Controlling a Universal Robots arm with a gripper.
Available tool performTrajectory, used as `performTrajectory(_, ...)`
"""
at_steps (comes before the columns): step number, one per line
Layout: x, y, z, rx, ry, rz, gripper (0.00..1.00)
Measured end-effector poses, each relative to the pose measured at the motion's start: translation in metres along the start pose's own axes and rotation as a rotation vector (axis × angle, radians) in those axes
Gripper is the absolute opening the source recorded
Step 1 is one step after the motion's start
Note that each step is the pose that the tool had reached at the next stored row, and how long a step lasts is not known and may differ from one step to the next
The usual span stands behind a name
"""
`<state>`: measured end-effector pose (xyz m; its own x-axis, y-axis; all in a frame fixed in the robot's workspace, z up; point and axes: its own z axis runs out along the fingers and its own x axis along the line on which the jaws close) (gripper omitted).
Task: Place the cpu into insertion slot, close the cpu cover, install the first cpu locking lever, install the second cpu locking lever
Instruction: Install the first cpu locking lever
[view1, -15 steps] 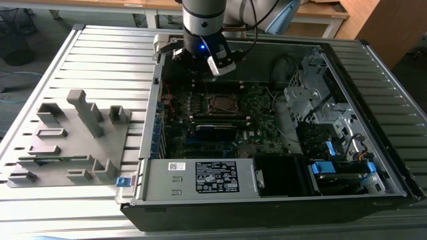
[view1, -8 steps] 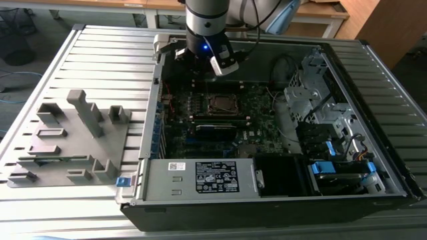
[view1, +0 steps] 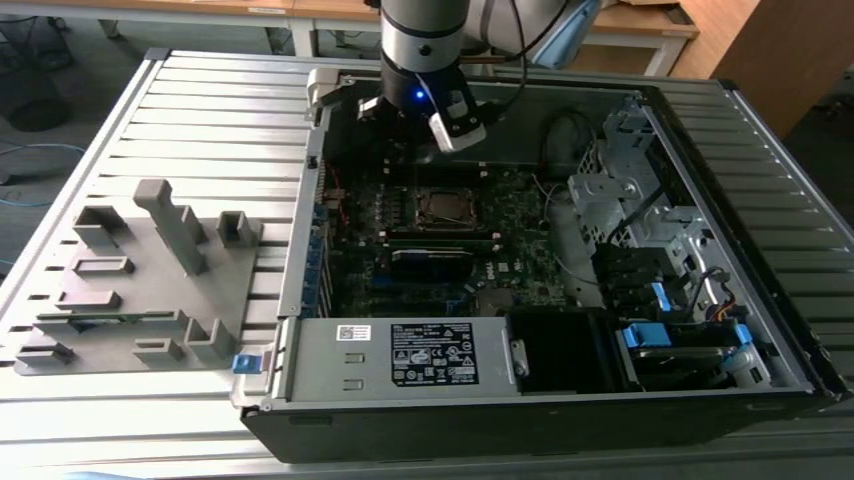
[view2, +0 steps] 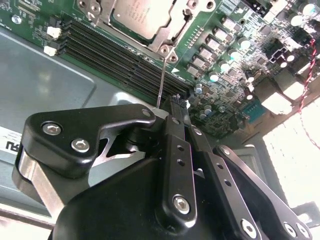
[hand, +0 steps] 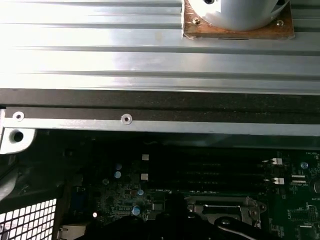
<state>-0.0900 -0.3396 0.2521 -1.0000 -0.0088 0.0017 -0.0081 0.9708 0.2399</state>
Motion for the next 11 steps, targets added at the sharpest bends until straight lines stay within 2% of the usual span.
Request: performTrajectory(11,-0.0057,0.0000,0.0000,0.0011,-0.0004,0.002,0.10)
